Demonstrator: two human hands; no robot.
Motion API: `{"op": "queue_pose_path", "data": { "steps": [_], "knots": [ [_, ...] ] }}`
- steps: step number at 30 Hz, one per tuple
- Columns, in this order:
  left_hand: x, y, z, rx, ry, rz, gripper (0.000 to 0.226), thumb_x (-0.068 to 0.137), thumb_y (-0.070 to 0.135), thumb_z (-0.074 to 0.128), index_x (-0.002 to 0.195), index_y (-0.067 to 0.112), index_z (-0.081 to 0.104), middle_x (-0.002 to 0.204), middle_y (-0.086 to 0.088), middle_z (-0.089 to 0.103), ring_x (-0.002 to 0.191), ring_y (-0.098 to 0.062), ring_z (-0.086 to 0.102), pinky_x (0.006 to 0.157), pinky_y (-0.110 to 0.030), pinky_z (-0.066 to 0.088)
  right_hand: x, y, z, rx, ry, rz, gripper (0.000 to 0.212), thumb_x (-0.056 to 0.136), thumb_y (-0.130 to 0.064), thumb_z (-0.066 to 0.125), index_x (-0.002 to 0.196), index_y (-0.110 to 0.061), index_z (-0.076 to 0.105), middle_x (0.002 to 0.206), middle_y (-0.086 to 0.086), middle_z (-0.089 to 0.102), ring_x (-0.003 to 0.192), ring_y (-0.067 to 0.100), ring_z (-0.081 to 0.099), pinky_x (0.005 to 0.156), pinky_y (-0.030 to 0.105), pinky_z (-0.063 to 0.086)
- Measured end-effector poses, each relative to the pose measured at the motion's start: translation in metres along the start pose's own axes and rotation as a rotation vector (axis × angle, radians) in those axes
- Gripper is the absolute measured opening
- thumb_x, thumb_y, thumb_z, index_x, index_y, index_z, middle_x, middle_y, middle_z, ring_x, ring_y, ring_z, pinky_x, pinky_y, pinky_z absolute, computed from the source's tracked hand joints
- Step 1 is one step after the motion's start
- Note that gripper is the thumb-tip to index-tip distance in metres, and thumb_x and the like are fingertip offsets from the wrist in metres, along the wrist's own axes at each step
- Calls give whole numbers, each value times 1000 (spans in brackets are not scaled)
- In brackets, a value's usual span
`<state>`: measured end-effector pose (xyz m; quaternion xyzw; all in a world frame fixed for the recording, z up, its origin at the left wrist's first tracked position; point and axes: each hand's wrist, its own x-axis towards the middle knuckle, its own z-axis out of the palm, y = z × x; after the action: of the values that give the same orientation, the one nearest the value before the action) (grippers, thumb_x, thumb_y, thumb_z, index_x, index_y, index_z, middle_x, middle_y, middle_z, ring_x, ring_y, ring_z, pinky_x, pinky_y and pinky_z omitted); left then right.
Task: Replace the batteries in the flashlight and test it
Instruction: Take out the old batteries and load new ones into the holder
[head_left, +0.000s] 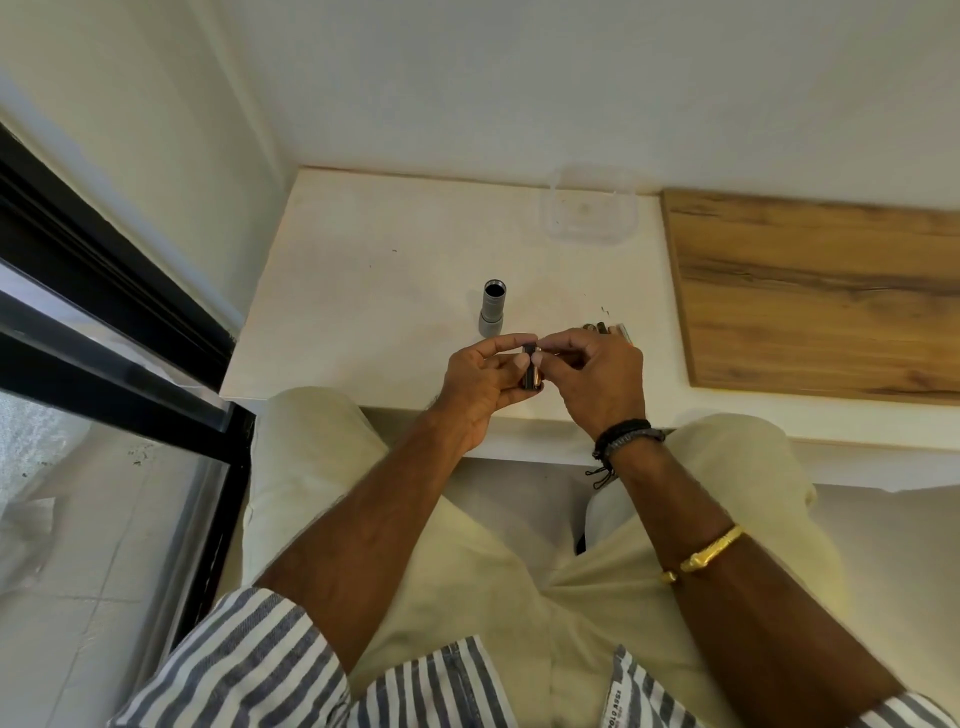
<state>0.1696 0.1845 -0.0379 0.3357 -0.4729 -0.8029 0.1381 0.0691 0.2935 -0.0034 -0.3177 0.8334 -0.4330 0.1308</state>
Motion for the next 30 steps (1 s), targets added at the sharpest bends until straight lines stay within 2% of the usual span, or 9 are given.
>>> {"op": "queue_pose_path", "data": {
  "steps": [4, 7, 11, 13, 15, 17, 19, 25, 30],
  "knots": [
    [1, 0, -1, -31, 11, 3, 23, 95, 0, 61, 113, 10, 70, 105, -16, 75, 97, -29, 73, 79, -39, 61, -5, 1, 4, 21, 17, -36, 13, 87, -11, 77, 100, -10, 80, 91, 3, 77, 83, 14, 70, 81, 20, 56],
    [4, 4, -6, -68, 32, 14, 24, 95, 0, 60, 112, 12, 71, 102, -14, 76, 95, -27, 74, 77, -36, 61, -12, 3, 10, 37, 7, -67, 9, 86, -9, 78, 95, -9, 80, 91, 5, 76, 82, 12, 68, 78, 15, 54],
    [6, 5, -11, -57, 15, 12, 27, 95, -1, 60, 117, 11, 70, 104, -14, 76, 97, -28, 74, 76, -35, 61, -10, 4, 11, 51, -21, -21, 10, 84, -10, 80, 94, -13, 79, 84, -3, 75, 78, 8, 69, 79, 26, 60],
    [7, 5, -11, -73, 32, -14, 32, 93, 0, 63, 123, 10, 67, 106, -16, 75, 98, -30, 73, 79, -37, 61, -8, 4, 10, 98, -45, 27, 22, 83, -12, 80, 103, -20, 73, 83, -10, 74, 75, 1, 70, 76, 22, 61],
    [8, 6, -11, -96, 40, -37, 37, 89, 2, 68, 126, 11, 65, 107, -15, 75, 100, -30, 73, 83, -40, 61, -8, 3, 10, 120, -63, 25, 35, 84, -19, 79, 116, -28, 65, 86, -14, 72, 76, -3, 70, 71, 11, 57],
    [8, 6, -10, -116, 38, -59, 41, 86, 4, 72, 126, 10, 64, 109, -14, 75, 101, -29, 73, 85, -40, 60, -7, 2, 10, 100, -76, -23, 35, 86, -24, 78, 118, -30, 66, 88, -20, 67, 80, -10, 66, 69, 3, 50],
    [8, 6, -9, -141, 39, -78, 40, 87, 6, 72, 126, 8, 63, 109, -13, 75, 101, -28, 73, 83, -38, 61, -5, 2, 9, 104, -87, -25, 32, 86, -23, 78, 115, -30, 67, 88, -22, 66, 81, -10, 66, 69, 2, 48],
    [7, 10, -4, -158, 29, -59, 30, 97, 15, 62, 125, 3, 63, 114, -16, 73, 103, -29, 72, 91, -42, 58, 1, 5, 9, 206, -8, 62, 26, 87, -19, 77, 103, -34, 64, 87, -9, 72, 79, 7, 72, 71, 26, 62],
    [10, 11, -1, 127, 375, 182, 21, 91, 17, 72, 105, 1, 68, 97, -15, 75, 85, -26, 75, 81, -46, 62, 5, 8, 8, 360, 61, 181, 20, 86, -19, 77, 100, -30, 68, 89, 3, 75, 83, 19, 75, 68, 36, 65]
  ]
}}
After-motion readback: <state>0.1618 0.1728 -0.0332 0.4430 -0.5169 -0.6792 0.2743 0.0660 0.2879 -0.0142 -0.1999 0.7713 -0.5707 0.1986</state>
